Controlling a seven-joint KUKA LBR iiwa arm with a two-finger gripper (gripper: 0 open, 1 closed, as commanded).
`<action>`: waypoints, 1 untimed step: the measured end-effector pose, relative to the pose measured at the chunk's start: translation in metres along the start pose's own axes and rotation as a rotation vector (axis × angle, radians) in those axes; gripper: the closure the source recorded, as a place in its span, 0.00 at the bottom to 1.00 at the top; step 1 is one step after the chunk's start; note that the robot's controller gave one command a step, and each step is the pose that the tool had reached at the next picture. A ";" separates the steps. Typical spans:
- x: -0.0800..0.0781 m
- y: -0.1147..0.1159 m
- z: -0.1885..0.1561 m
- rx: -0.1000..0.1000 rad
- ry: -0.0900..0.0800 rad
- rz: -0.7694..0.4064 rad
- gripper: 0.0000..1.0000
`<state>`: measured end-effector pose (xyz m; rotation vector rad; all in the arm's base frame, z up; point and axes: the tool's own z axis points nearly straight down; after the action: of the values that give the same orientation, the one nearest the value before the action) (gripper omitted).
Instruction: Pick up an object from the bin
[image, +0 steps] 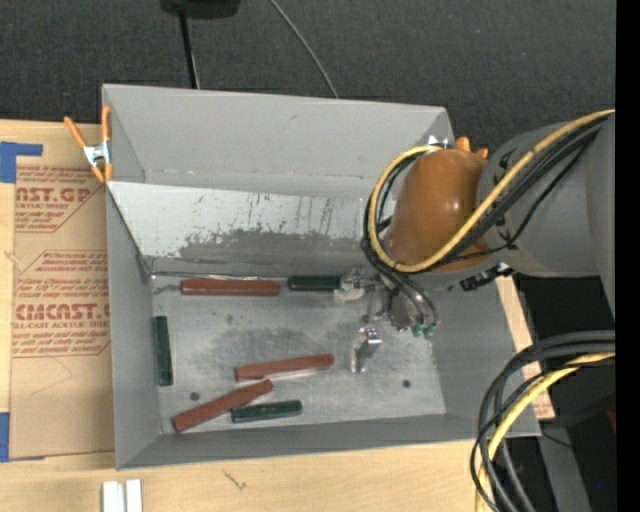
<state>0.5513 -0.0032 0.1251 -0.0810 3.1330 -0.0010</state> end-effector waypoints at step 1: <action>0.020 0.037 0.049 -0.002 -0.010 -0.043 1.00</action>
Offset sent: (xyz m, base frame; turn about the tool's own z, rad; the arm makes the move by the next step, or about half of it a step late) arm 0.0000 0.0000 0.0000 0.0000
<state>0.5301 0.0325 0.0764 -0.1483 3.1205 0.0018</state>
